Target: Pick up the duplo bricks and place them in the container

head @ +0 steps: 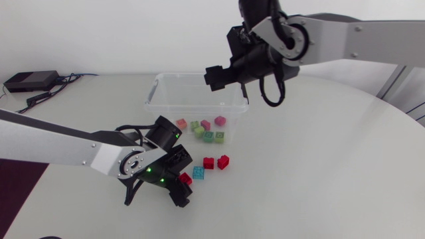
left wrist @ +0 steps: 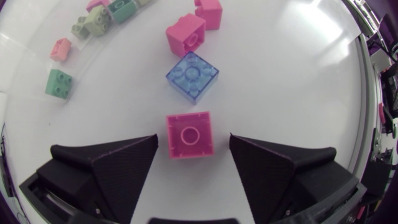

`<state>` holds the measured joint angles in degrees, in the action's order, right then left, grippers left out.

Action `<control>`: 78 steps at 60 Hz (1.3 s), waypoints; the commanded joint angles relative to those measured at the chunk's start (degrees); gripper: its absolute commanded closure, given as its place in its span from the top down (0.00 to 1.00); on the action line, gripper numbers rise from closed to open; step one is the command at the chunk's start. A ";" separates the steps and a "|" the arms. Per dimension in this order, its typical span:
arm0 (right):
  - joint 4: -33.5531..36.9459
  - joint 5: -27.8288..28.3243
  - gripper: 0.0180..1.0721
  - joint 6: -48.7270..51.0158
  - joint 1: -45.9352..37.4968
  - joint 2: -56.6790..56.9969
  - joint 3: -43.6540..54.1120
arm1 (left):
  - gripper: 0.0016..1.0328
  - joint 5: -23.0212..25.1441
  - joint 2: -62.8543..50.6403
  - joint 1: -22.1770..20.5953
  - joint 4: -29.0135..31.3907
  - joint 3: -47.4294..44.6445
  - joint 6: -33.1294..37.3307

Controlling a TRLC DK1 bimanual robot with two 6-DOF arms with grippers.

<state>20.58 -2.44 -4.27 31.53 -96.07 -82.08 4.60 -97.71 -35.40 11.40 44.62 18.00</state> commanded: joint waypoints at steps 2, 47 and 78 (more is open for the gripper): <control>-2.82 -0.02 0.95 1.64 -0.06 8.88 8.17 | 0.43 -0.82 -1.87 -0.46 -0.76 0.55 -0.16; -17.68 10.08 0.92 14.12 1.61 15.65 42.36 | 0.22 -0.82 23.62 3.14 8.11 1.08 1.69; -24.88 9.12 0.90 16.40 2.31 -5.79 35.41 | 0.23 1.64 25.11 9.29 -2.08 12.33 -3.32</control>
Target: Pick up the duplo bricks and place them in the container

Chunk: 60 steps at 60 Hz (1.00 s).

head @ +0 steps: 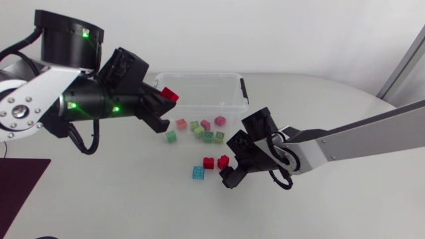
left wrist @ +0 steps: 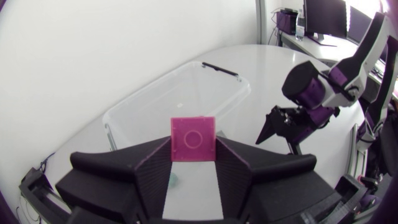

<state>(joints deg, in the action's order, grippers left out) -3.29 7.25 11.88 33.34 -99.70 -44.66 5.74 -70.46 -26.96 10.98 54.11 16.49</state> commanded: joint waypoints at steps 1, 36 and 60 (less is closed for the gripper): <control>-1.19 -0.65 0.89 0.07 0.41 -2.43 -2.27 | 0.23 0.50 -2.58 1.03 -2.02 3.29 -1.90; 0.04 -1.36 0.33 0.95 0.58 -7.70 -5.61 | 0.24 0.15 -24.11 4.02 -8.08 17.26 -4.80; 11.64 -0.39 0.26 1.39 -3.02 15.50 -3.85 | 0.89 -0.64 -25.26 4.81 -5.53 19.55 -5.94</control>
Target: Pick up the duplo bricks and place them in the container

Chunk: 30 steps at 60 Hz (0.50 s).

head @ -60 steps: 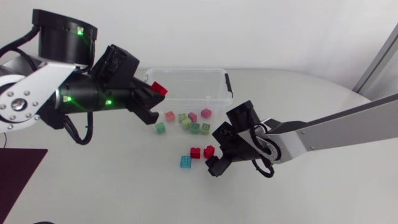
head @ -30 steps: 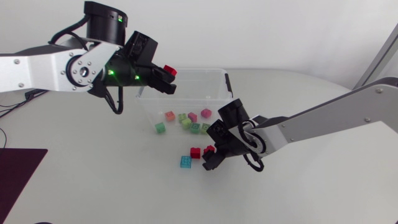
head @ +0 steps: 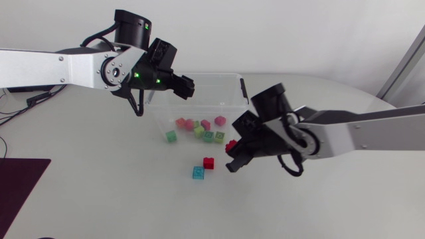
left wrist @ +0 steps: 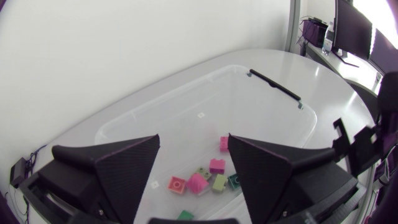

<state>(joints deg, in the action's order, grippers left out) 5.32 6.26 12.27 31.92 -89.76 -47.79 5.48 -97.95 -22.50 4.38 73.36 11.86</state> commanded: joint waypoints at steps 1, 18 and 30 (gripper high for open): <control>3.64 0.86 0.26 1.00 -1.86 6.44 -1.08 | 0.89 -0.47 2.94 0.35 1.51 0.03 -1.31; 8.92 2.26 0.26 -0.32 -5.55 11.18 -10.92 | 0.89 1.73 18.32 -1.05 13.64 -12.54 1.50; 7.25 2.26 0.26 -2.34 -5.82 6.79 -17.25 | 0.89 2.43 20.43 -6.15 16.80 -21.77 1.94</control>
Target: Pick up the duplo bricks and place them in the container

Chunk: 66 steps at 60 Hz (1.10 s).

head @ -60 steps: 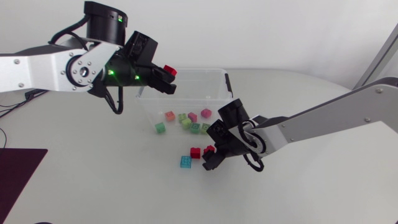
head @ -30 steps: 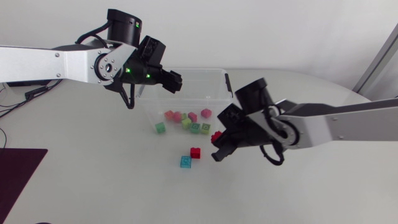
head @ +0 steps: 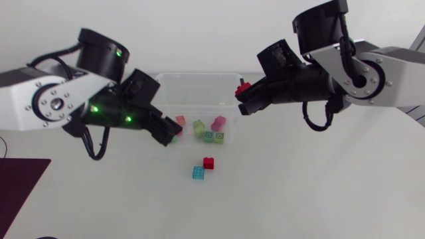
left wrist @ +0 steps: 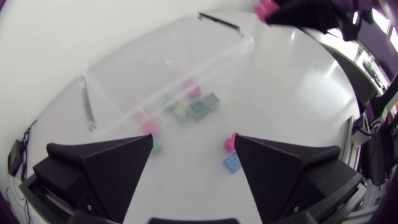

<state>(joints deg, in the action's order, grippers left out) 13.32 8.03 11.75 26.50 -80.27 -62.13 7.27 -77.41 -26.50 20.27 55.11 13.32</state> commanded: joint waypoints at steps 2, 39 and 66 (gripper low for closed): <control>-1.19 0.49 0.26 -2.08 -0.40 -3.75 -3.88 | 0.89 0.64 -0.55 -3.03 0.82 -4.05 0.48; -3.13 -2.06 0.94 -6.39 -0.40 -18.17 -17.24 | 0.89 -6.48 -22.96 -12.43 8.29 8.78 -12.09; -3.04 -2.14 0.94 -7.88 -1.36 0.11 -1.50 | 0.85 -6.56 -35.71 -12.26 20.51 21.18 -20.27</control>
<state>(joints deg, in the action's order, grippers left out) 10.09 6.15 5.32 25.32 -81.95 -67.35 0.95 -111.11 -37.91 39.72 74.39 -4.56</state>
